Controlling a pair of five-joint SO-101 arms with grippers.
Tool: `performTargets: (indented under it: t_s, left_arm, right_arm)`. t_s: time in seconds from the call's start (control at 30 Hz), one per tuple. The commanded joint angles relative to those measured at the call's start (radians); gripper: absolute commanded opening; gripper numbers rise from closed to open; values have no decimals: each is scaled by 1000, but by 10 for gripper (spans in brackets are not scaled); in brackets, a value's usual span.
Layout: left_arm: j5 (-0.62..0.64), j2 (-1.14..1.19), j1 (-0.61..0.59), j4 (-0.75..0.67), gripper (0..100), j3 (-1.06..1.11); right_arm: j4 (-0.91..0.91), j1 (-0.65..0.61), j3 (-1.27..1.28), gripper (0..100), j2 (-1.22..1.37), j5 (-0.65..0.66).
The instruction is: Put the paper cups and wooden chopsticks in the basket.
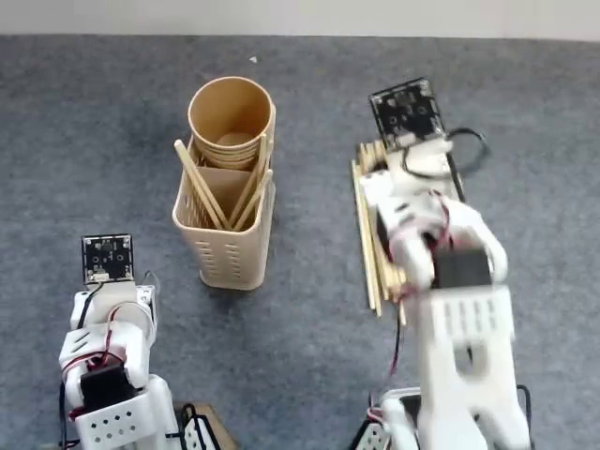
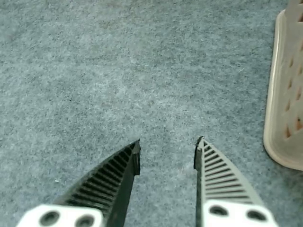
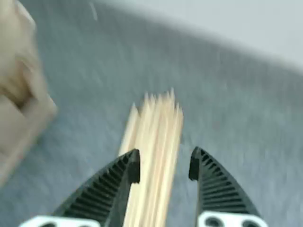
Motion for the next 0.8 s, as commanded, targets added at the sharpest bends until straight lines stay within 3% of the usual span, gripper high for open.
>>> performTargets:
  t_s: [0.0, 0.33, 0.67, 0.77]
  left_arm:
    - [-14, -5, 16, -14, 213, -5]
    - [-14, -5, 16, -14, 213, -5]
    - [-14, -5, 16, -14, 213, -5]
    - [-14, -5, 16, -14, 213, -5]
  right_arm:
    - [-91, 77, 58, 177, 140, 71]
    - [-407, 166, 142, 177, 618, 130]
    - [-542, 193, 142, 173, 788, 138]
    - [-542, 202, 142, 67, 802, 133]
